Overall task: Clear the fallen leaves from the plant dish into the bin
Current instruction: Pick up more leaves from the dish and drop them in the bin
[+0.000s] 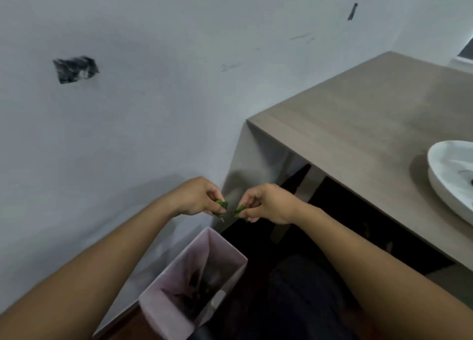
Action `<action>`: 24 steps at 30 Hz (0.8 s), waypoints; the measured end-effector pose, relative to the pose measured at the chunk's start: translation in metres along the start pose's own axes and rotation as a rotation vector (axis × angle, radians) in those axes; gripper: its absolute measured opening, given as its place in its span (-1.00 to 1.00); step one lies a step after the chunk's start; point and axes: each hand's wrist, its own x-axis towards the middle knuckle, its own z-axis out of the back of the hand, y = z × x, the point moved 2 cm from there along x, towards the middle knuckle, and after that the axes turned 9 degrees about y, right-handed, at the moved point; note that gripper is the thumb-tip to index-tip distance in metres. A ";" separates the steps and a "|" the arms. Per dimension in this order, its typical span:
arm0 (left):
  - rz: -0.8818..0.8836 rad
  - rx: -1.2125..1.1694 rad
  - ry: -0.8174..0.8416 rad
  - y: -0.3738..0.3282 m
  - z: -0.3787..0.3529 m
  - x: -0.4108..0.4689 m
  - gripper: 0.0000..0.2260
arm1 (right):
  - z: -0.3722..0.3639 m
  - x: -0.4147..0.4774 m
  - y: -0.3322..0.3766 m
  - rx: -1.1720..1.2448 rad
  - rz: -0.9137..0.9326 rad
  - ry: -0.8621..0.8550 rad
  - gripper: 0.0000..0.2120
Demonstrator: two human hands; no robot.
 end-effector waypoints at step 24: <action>0.296 0.033 0.099 0.151 -0.042 -0.012 -0.82 | -0.122 0.068 -0.042 -0.236 -0.076 0.092 -0.76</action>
